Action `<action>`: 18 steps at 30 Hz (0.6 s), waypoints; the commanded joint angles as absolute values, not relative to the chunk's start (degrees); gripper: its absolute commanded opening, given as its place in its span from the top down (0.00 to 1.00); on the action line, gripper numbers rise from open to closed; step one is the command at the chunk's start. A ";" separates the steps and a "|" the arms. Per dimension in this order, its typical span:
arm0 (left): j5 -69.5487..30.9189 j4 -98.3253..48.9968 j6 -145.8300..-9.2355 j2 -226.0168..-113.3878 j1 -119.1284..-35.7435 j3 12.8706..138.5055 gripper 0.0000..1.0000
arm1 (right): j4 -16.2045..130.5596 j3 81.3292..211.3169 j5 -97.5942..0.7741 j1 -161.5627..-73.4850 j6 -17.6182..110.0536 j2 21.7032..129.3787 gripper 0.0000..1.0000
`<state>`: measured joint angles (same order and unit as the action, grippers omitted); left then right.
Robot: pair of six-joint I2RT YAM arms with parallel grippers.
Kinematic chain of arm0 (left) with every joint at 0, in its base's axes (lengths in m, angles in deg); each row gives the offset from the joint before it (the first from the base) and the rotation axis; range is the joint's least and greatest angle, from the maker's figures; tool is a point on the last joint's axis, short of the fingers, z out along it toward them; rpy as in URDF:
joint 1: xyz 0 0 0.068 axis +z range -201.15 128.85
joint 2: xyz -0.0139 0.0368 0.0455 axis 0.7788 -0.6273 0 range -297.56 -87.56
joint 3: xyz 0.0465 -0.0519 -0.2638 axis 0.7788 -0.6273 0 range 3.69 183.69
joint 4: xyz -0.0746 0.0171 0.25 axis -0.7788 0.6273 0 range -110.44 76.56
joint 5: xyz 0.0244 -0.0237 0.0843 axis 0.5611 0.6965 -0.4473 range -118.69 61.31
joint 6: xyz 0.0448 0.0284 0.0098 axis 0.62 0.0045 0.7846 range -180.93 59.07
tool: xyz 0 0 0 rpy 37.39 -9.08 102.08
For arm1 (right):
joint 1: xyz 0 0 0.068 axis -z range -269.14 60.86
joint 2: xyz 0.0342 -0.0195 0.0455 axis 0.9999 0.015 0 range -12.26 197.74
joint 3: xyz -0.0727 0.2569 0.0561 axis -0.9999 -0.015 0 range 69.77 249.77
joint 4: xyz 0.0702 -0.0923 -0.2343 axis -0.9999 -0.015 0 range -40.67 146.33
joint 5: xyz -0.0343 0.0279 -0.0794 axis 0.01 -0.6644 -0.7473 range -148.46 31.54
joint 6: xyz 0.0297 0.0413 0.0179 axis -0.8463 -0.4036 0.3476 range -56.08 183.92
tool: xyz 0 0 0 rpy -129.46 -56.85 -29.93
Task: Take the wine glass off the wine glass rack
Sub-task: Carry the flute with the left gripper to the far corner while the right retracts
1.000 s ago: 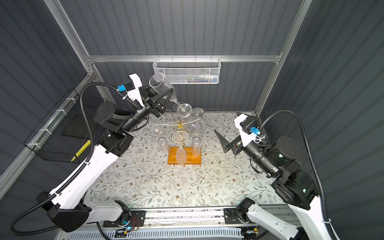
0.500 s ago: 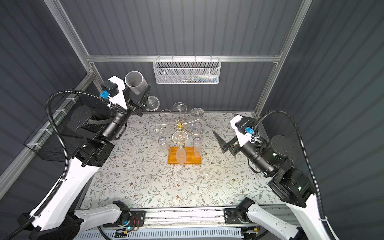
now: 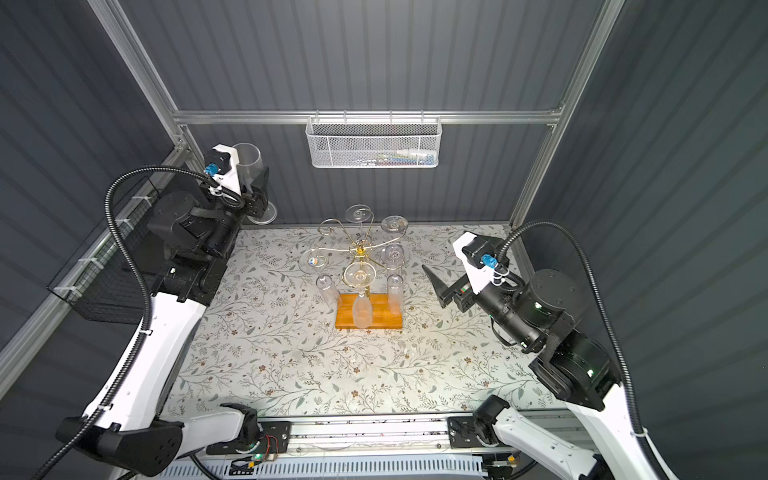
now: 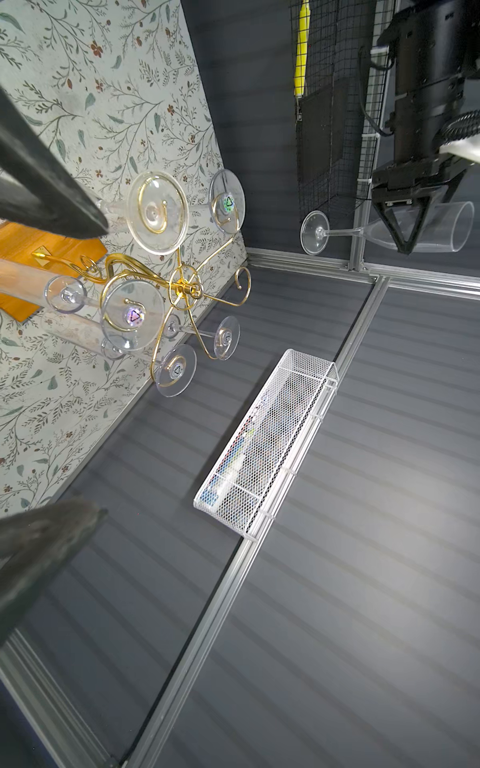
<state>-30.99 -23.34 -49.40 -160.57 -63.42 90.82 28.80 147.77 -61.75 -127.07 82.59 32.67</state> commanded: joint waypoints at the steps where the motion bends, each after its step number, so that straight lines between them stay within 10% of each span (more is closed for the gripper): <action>1: -24.41 -27.18 -58.88 -162.85 -58.38 89.10 0.54 | 28.73 146.71 -63.16 -127.21 83.33 31.74 0.01; 18: -15.02 -51.04 -64.65 -174.23 -55.98 70.39 0.54 | 31.53 138.64 -68.23 -126.81 80.62 29.75 0.01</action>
